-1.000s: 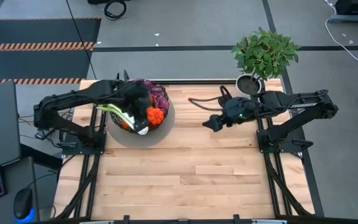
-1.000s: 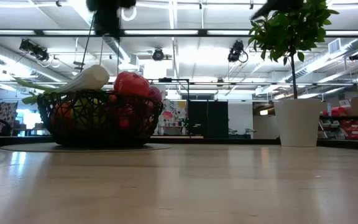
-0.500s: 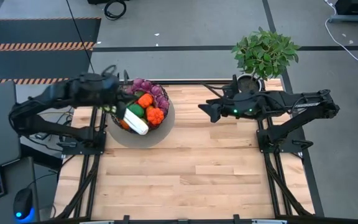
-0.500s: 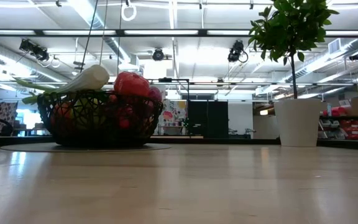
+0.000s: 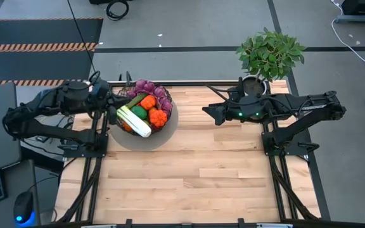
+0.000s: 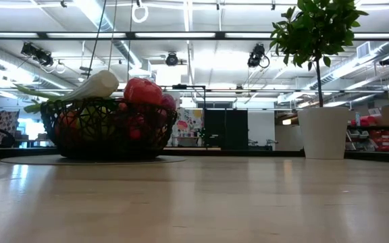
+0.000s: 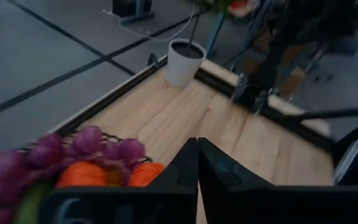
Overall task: Build produce basket
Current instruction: Return to Home Position
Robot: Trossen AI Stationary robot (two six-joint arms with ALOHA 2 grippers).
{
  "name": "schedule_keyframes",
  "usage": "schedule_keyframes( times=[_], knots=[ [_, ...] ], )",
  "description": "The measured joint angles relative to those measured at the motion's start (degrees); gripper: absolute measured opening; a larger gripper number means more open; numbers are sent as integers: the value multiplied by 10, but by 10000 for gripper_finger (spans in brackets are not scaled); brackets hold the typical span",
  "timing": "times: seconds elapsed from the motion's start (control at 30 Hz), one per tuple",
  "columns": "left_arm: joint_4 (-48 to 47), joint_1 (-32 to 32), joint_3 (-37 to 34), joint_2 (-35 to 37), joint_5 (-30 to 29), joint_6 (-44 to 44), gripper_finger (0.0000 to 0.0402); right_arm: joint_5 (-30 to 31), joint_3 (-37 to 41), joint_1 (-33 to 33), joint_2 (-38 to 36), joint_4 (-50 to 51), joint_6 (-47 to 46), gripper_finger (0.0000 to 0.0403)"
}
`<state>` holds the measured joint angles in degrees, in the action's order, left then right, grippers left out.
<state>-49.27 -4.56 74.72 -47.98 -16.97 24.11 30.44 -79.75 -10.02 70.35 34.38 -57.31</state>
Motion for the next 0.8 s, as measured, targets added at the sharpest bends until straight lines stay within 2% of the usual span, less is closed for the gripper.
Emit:
schedule_keyframes(
  times=[0.23, 0.57, 0.73, 0.8],
  knots=[
    [180, 28, -190, 152, 3, 53, 5, -9, 0, -21, 0, 6, -12, 232],
    [199, 42, -326, 390, 2, 67, 4, -73, 0, -23, 19, 55, -28, 231],
    [260, 42, -408, 479, 1, 70, 4, -60, 0, -16, 25, 42, -58, 215],
    [275, 41, -430, 478, 1, 72, 4, -47, 0, -16, 25, 24, -46, 202]
  ],
)
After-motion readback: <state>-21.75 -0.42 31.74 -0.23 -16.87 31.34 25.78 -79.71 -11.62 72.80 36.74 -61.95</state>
